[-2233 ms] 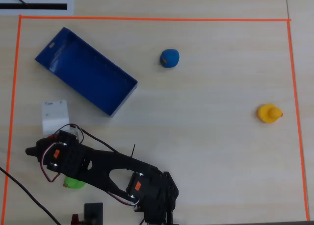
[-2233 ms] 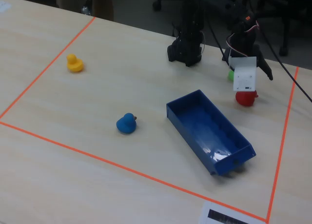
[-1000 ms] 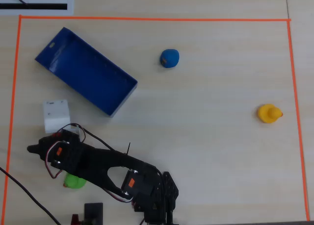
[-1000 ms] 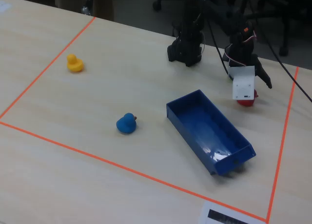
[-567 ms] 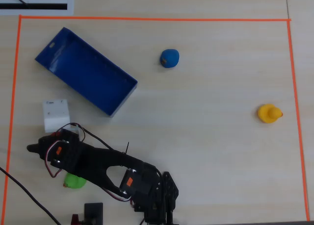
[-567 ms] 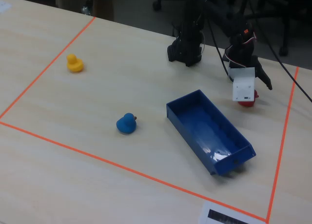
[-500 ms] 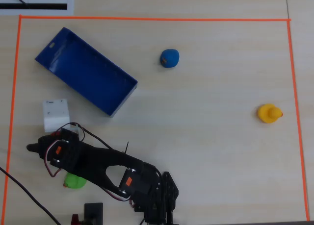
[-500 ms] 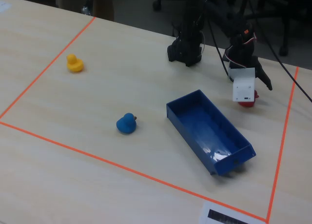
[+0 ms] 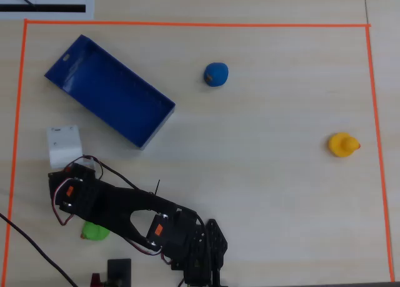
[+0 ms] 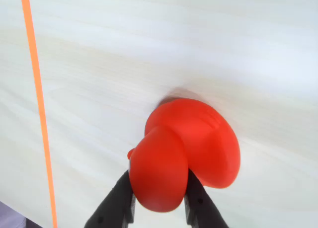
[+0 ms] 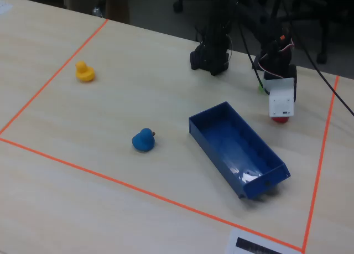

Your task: Grasp red duck and put it into box.

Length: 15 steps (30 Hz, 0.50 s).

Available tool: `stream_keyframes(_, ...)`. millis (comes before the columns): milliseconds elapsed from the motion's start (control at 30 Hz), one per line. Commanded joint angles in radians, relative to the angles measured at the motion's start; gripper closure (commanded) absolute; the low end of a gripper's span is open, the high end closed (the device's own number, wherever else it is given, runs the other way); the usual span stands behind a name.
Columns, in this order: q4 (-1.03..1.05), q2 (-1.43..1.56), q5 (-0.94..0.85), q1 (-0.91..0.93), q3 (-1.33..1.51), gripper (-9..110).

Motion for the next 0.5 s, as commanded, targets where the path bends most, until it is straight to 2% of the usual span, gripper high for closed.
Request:
stream_keyframes(0,0.014,-0.011,-0.015,0.021,0.009,101)
stream_keyframes(133,0.187,0.092,-0.014,0.032,-0.072,101)
stream_keyframes(300,0.463,0.238,-0.052,0.161,-0.370,101)
stream_keyframes(400,0.500,0.244,-0.100,0.307,-0.548,101)
stream_keyframes(467,0.453,0.244,-0.132,0.397,-0.592,101)
